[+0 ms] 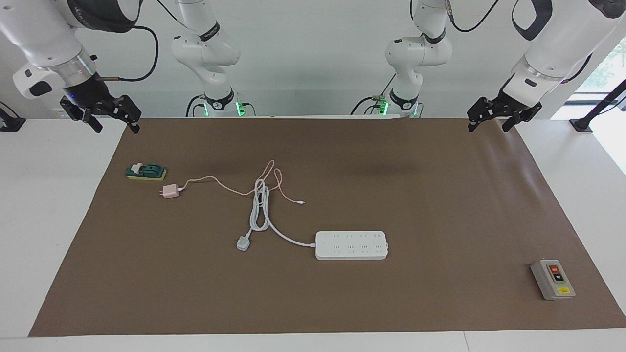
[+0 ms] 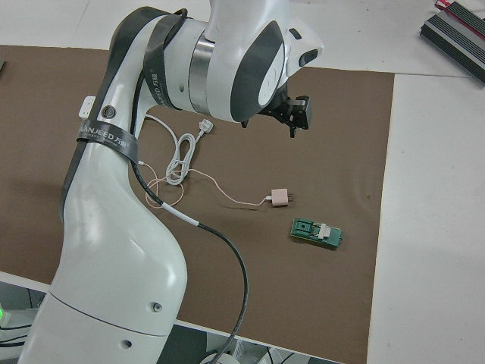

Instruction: Plug charger into power strip

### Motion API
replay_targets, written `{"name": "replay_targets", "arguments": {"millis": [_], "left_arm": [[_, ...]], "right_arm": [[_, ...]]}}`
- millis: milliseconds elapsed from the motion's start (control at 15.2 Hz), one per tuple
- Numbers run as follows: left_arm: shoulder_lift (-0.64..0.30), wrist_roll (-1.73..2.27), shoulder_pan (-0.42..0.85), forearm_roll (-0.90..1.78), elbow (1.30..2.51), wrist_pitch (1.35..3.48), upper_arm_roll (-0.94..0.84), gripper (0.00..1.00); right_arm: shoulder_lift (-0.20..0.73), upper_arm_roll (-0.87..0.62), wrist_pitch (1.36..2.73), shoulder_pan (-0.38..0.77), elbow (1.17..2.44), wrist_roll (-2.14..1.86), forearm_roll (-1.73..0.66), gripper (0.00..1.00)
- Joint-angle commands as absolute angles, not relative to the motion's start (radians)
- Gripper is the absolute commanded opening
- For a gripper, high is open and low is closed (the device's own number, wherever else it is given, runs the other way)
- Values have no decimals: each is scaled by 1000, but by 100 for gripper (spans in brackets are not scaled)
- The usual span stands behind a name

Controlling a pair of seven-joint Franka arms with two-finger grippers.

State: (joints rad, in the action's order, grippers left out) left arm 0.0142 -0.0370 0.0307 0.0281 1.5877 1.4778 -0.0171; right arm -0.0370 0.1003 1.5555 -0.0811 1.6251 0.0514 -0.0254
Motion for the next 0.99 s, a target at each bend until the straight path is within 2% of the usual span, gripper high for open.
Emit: {"name": "replay_targets", "arguments": {"millis": [0,394,591,788,920], "left_arm": [[8,-38,35,37,1565,1486,-5,100],[-18,-20,31,44,1542,1508,-2,100],[-51,-18,32,99,1523,1494,-2,100],[-63,-12,40,201,1508,1503,-2,100],[-92,-20,34,321,1508,1499,-3,100]], "right_arm": [[-34,83,1559,-84,1623,381,-99,100],[-9,87,1594,-121,1678,682,-271,100],[73,87,1608,-193,1693,706,-385,100],[95,94,1652,-224,1762,730,-504,100],[146,94,1660,-242,1779,742,-560,100]]}}
